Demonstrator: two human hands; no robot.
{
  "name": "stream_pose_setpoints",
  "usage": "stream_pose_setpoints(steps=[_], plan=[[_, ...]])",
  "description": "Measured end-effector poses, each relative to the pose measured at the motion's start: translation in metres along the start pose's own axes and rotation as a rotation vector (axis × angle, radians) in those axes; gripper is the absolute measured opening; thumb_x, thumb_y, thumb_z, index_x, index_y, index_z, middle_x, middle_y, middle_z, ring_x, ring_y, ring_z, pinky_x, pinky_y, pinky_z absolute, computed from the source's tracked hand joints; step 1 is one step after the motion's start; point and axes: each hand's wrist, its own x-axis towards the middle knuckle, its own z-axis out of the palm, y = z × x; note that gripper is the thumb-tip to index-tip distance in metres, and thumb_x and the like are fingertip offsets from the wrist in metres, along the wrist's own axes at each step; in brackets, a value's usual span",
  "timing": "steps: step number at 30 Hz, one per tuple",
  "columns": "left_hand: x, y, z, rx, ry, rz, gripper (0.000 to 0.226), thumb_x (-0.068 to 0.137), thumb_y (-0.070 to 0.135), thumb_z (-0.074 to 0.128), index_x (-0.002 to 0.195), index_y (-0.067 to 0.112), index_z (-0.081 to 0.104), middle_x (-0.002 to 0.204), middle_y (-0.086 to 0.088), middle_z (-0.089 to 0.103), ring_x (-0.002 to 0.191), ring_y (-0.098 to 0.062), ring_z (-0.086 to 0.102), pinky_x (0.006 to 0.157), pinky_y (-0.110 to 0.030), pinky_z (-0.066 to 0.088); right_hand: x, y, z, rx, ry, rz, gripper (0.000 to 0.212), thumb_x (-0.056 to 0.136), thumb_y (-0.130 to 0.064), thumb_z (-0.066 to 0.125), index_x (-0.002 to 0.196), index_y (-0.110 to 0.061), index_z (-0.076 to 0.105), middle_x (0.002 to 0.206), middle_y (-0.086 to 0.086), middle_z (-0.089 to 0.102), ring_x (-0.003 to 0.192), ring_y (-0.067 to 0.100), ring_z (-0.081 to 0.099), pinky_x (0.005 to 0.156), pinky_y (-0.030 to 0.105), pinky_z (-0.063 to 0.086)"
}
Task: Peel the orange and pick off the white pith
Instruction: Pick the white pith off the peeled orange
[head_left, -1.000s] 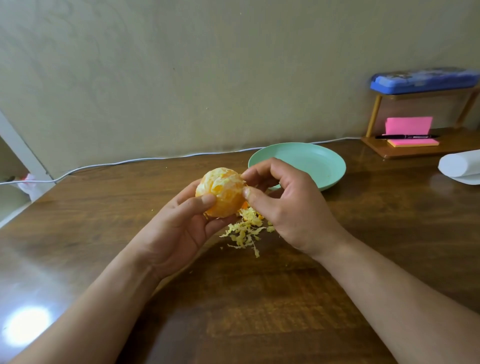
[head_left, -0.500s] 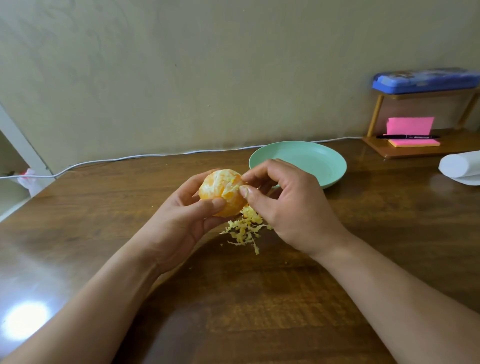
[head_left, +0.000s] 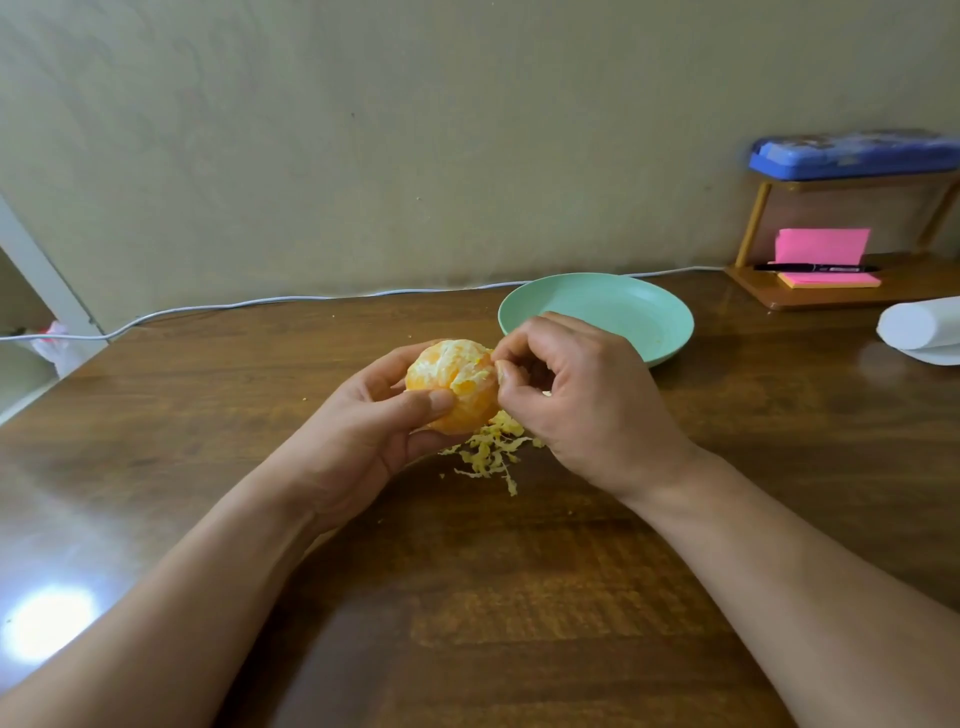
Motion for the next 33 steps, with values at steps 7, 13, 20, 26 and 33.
stream_pose_setpoints(steps=[7,13,20,26,33], plan=[[0.000,0.001,0.000,-0.035,-0.006,0.014,0.064,0.084,0.009,0.077,0.146,0.004,0.059,0.136,-0.022,0.069,0.119,-0.035,0.072,0.091,-0.038,0.064,-0.001,0.003,-0.001,0.101,-0.022,0.062,0.012,0.102,-0.018,0.068,0.109,-0.018,0.078,0.098,-0.011,0.073,0.092,0.006,0.068,0.077,0.020,0.058],[0.001,0.001,-0.006,0.097,0.033,0.024,0.070,0.079,0.016,0.085,0.144,0.009,0.061,0.137,-0.021,0.069,0.121,-0.038,0.072,0.099,-0.045,0.062,0.001,0.005,-0.002,0.007,-0.103,0.011,0.011,0.101,-0.027,0.070,0.106,-0.020,0.077,0.094,-0.011,0.071,0.085,0.010,0.065,0.071,0.034,0.057],[-0.001,-0.001,-0.006,0.322,0.123,0.078,0.077,0.069,0.030,0.094,0.141,0.023,0.065,0.131,-0.008,0.073,0.120,-0.031,0.073,0.102,-0.052,0.059,0.002,0.000,0.005,-0.241,-0.087,-0.050,0.011,0.098,-0.022,0.068,0.089,-0.018,0.070,0.082,-0.006,0.066,0.073,0.014,0.059,0.059,0.031,0.047],[0.000,-0.001,-0.002,0.281,0.118,0.092,0.070,0.079,0.021,0.088,0.143,0.020,0.063,0.132,-0.010,0.073,0.121,-0.032,0.072,0.101,-0.048,0.060,0.004,-0.005,0.011,-0.285,0.014,-0.026,0.014,0.091,-0.017,0.069,0.080,-0.017,0.059,0.075,-0.004,0.057,0.068,0.015,0.051,0.057,0.024,0.031],[0.002,-0.002,-0.005,0.069,-0.004,0.059,0.071,0.083,0.013,0.082,0.149,0.007,0.057,0.141,-0.022,0.066,0.125,-0.039,0.069,0.100,-0.045,0.061,-0.001,0.013,0.006,0.063,0.012,0.195,0.008,0.098,-0.020,0.069,0.091,-0.019,0.069,0.081,-0.008,0.067,0.073,0.011,0.063,0.064,0.034,0.057]])
